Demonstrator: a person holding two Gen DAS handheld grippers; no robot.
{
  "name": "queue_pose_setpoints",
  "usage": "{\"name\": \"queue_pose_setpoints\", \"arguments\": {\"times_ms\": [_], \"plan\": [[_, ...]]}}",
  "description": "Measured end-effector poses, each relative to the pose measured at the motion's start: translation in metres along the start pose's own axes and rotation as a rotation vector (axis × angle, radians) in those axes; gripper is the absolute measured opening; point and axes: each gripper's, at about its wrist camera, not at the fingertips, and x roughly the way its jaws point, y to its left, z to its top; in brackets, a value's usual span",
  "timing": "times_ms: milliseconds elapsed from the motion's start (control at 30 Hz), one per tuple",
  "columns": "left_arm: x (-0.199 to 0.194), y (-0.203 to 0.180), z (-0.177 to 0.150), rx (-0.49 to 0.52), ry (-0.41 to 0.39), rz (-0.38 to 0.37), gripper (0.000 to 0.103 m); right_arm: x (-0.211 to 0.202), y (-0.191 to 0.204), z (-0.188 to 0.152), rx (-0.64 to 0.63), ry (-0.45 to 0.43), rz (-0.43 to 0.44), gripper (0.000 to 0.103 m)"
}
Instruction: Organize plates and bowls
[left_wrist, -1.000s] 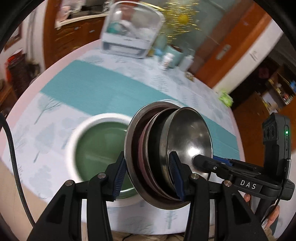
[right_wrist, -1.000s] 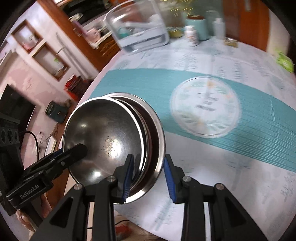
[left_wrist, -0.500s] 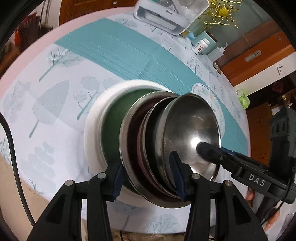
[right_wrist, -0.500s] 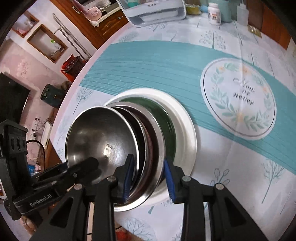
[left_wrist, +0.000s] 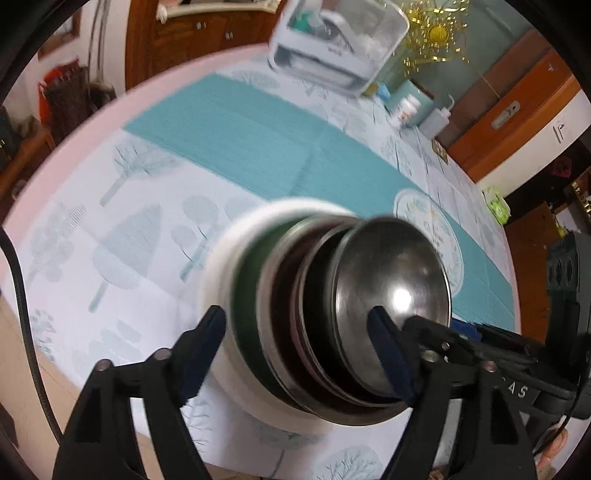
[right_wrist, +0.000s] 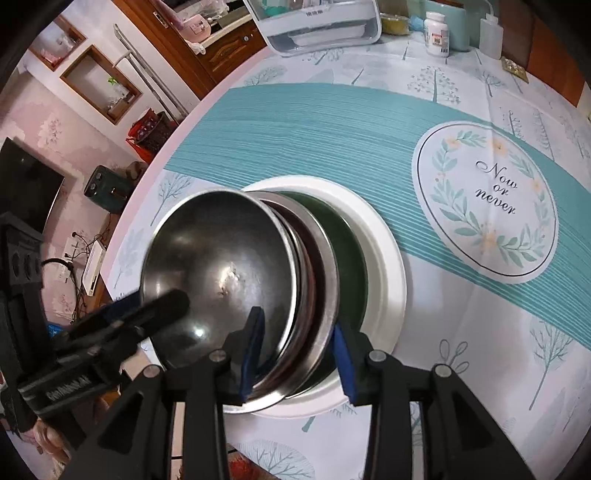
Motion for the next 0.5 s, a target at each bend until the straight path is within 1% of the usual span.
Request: {"name": "queue_pose_setpoints", "arguments": {"times_ms": [100, 167, 233, 267, 400, 433, 467, 500], "plan": [[-0.011, -0.007, 0.001, 0.034, -0.026, 0.027, 0.08, -0.01, 0.003, -0.004, -0.021, -0.036, -0.019, 0.039], [-0.018, -0.013, 0.0, 0.07, -0.041, 0.046, 0.083, -0.018, 0.005, -0.006, -0.032, -0.065, -0.032, 0.041], [-0.027, -0.023, -0.001, 0.122, -0.065, 0.071, 0.085, -0.029, 0.009, -0.01, -0.045, -0.105, -0.059, 0.042], [-0.03, -0.029, -0.001, 0.156, -0.073, 0.082, 0.088, -0.033, 0.011, -0.011, -0.05, -0.121, -0.07, 0.042], [-0.046, -0.044, -0.002, 0.261, -0.102, 0.113, 0.089, -0.051, 0.02, -0.016, -0.054, -0.172, -0.099, 0.042], [-0.05, -0.047, -0.001, 0.284, -0.111, 0.123, 0.091, -0.054, 0.021, -0.017, -0.049, -0.182, -0.104, 0.043], [-0.054, -0.05, 0.0, 0.308, -0.123, 0.132, 0.094, -0.058, 0.023, -0.018, -0.038, -0.197, -0.116, 0.043], [-0.06, -0.052, 0.001, 0.331, -0.141, 0.139, 0.097, -0.063, 0.025, -0.019, -0.02, -0.216, -0.138, 0.044]]}}
